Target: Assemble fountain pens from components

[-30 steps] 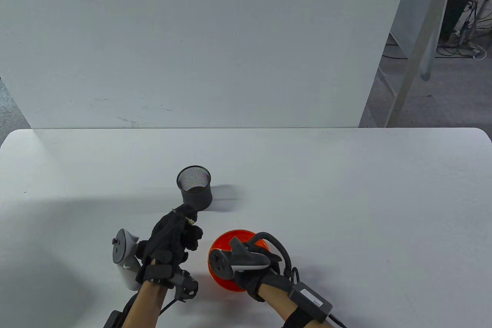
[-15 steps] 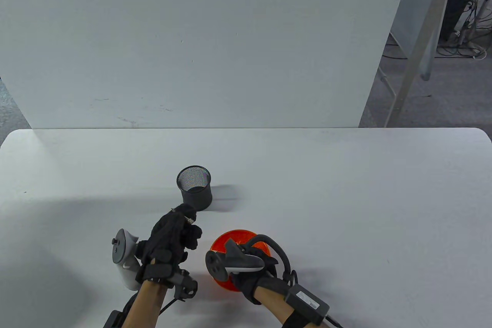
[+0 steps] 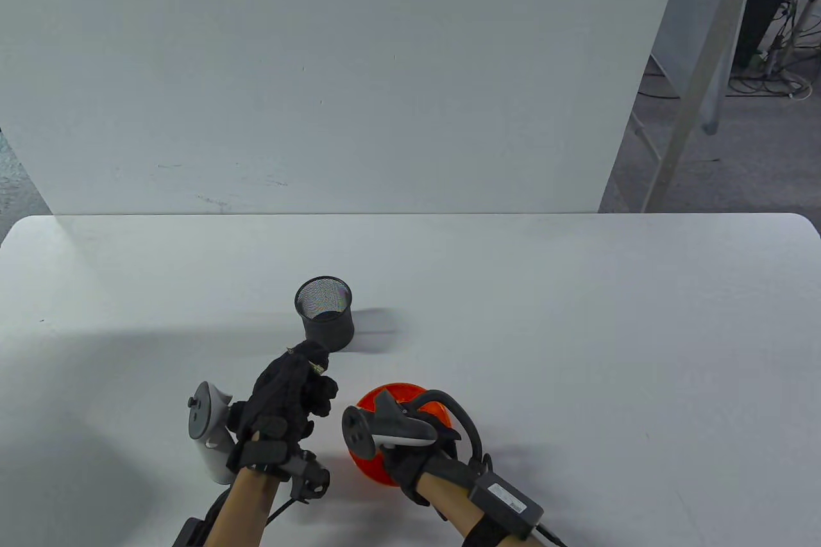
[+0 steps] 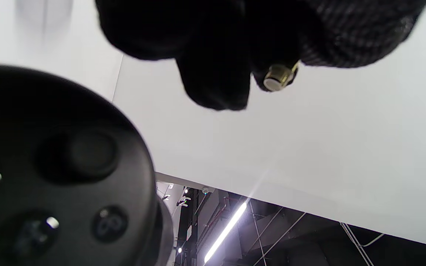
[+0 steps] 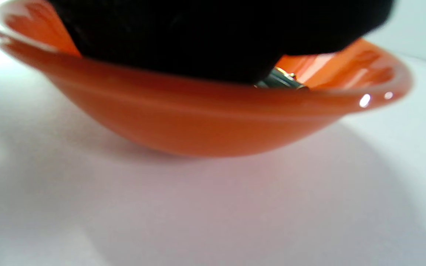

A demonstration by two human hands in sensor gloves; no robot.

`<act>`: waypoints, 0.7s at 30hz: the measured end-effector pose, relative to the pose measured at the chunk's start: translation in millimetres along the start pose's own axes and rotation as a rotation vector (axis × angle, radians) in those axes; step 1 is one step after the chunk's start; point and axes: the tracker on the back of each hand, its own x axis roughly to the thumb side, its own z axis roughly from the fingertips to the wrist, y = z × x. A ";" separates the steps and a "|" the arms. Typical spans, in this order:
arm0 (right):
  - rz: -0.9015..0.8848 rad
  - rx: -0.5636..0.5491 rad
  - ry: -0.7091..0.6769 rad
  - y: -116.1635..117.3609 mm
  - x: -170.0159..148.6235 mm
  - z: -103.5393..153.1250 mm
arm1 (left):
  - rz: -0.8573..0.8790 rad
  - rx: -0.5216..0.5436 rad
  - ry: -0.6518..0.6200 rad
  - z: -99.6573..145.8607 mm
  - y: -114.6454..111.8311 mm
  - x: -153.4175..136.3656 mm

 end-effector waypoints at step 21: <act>-0.082 0.049 0.094 -0.1 -2.3 -8.1 | 0.007 -0.008 0.004 0.5 -1.9 -0.9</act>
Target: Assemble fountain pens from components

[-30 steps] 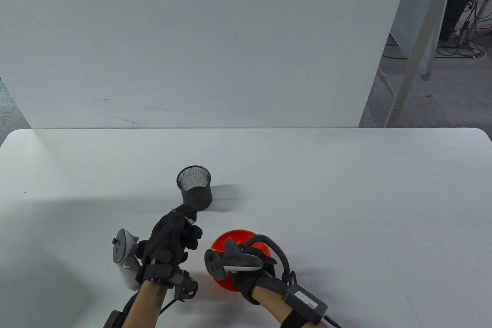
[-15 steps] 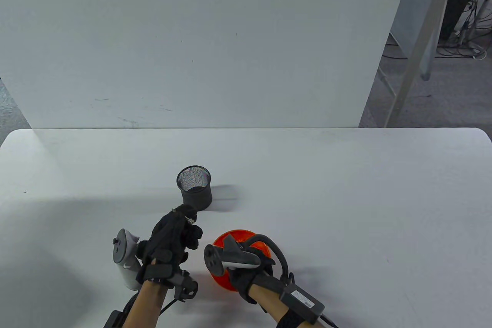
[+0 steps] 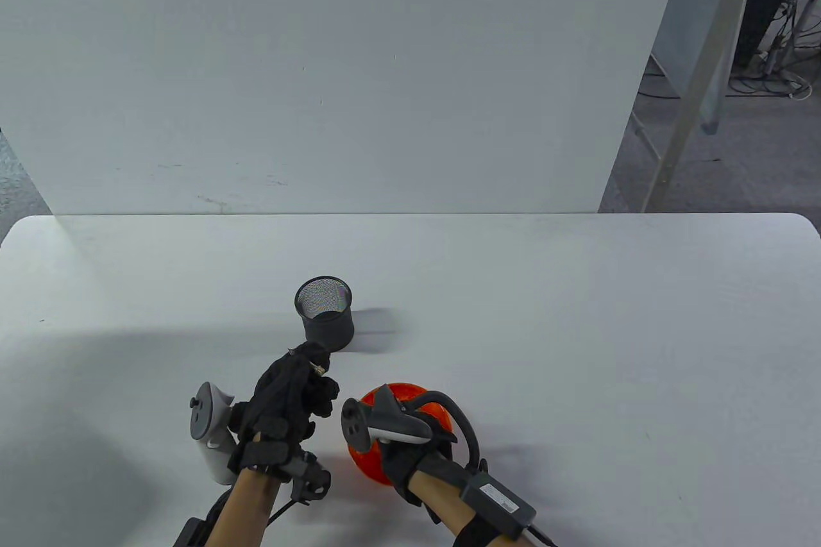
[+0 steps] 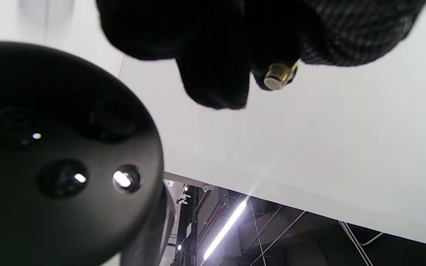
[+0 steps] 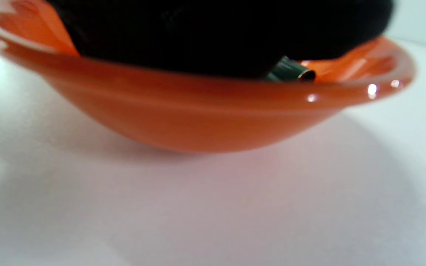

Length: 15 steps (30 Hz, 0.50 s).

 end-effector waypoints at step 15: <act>-0.024 0.023 0.020 0.9 -2.7 -5.1 | 0.000 0.004 0.005 0.0 -0.6 -0.5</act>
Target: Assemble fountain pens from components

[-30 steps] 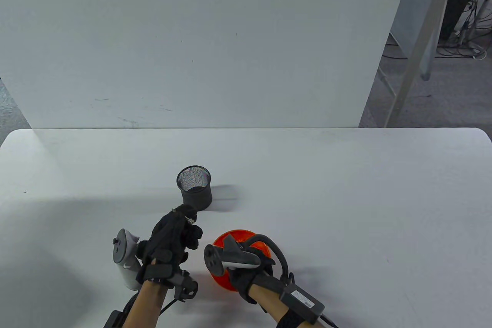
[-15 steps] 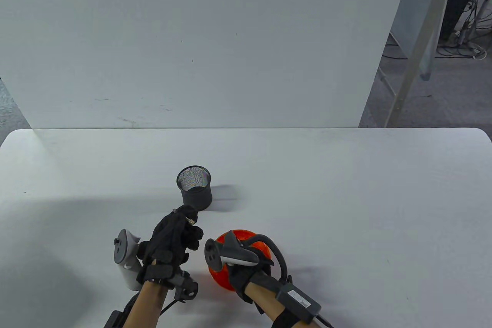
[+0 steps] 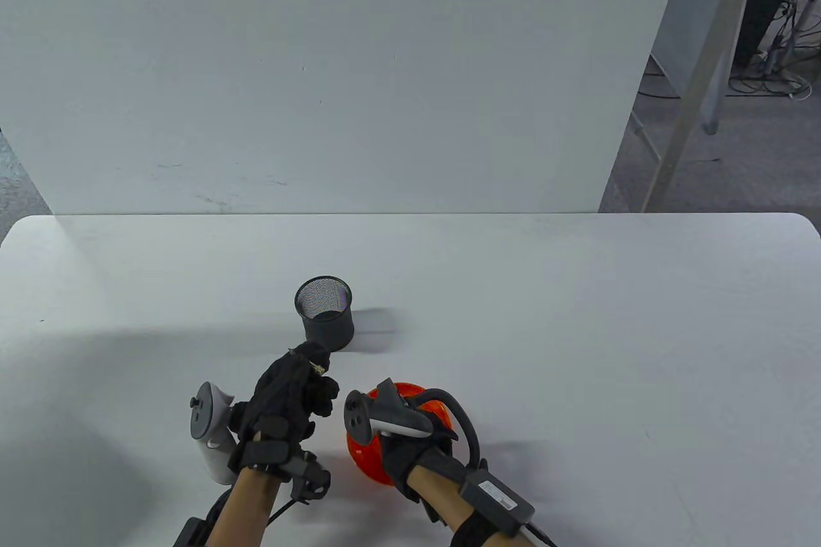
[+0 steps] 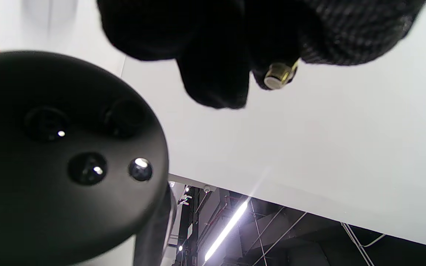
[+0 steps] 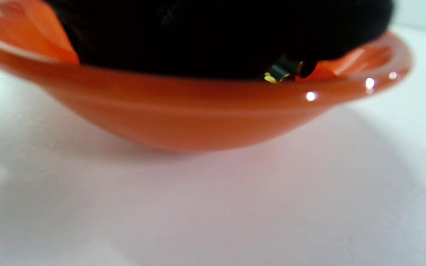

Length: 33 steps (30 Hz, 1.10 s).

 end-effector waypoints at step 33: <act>-0.564 -0.444 -0.222 -24.2 -84.3 91.2 | 0.007 0.044 0.091 7.5 -10.3 -13.7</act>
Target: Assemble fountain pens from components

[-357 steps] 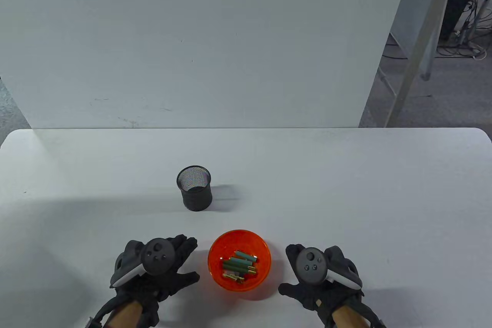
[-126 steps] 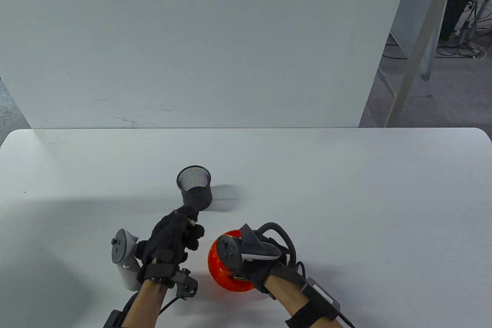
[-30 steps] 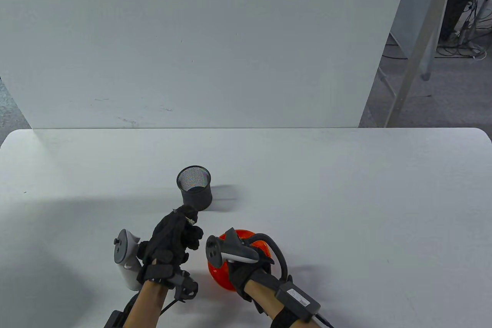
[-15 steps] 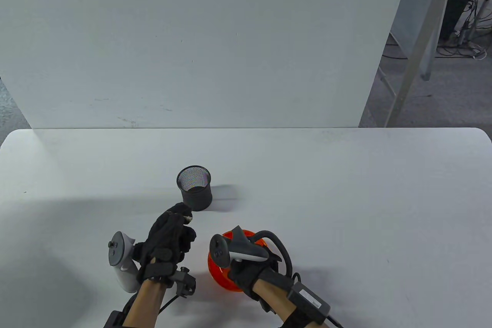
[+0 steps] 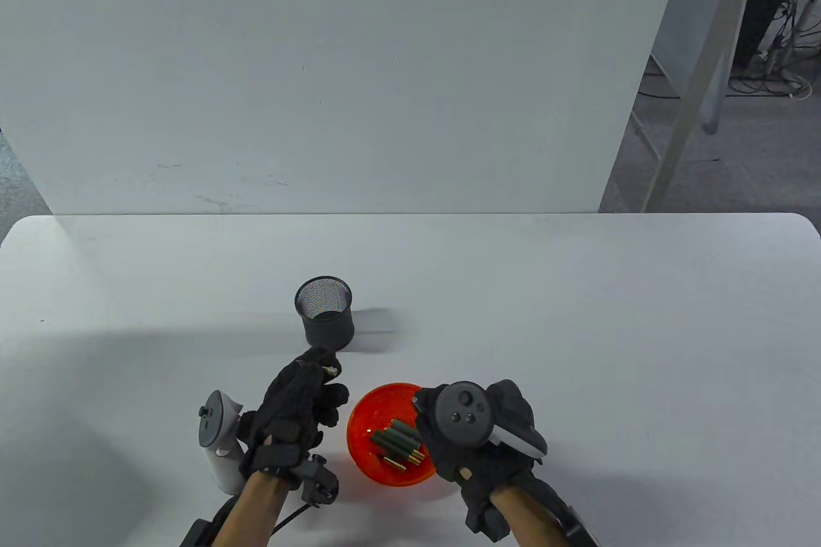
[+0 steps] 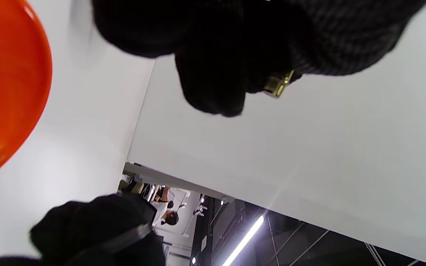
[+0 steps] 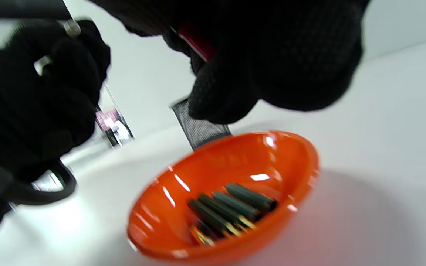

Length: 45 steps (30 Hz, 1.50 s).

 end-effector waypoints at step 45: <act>-0.367 -0.388 -0.112 6.4 -0.7 13.2 | -0.051 -0.161 0.050 4.3 -38.5 -6.6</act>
